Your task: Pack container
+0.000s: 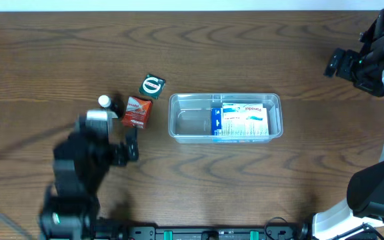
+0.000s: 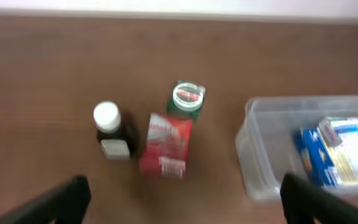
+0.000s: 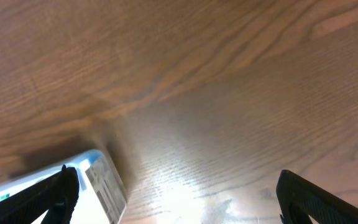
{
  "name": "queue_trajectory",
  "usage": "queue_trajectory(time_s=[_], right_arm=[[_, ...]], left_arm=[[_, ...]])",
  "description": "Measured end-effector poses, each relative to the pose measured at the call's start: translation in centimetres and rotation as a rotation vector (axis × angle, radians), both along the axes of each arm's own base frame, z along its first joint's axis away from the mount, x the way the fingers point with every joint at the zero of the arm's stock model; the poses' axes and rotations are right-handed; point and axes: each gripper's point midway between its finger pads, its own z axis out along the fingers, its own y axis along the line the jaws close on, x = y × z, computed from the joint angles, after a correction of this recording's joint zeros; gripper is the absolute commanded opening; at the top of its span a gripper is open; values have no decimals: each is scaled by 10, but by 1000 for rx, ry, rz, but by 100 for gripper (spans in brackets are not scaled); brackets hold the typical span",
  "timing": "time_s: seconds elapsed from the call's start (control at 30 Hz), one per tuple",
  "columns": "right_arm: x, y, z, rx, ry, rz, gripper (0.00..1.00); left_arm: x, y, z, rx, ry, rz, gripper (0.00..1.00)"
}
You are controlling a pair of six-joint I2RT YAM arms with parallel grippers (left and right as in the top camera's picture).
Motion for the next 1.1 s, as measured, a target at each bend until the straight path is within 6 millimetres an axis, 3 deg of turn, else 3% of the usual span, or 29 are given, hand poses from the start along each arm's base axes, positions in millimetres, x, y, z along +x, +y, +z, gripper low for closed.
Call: queue_trajectory(time_s=[0.1,0.23,0.53,1.1], right_arm=[[0,0,0,0,0,0,99],[0,0,0,0,0,0,99],[0,0,0,0,0,0,99],[0,0,0,0,0,0,99]], left_arm=[[17,-2,3,10,184,-5,98],[46,-6,-8,8,353,-15,98],[64,-21,-77,-38,606,-80,98],[93,-21,-133,48,670,-139,98]])
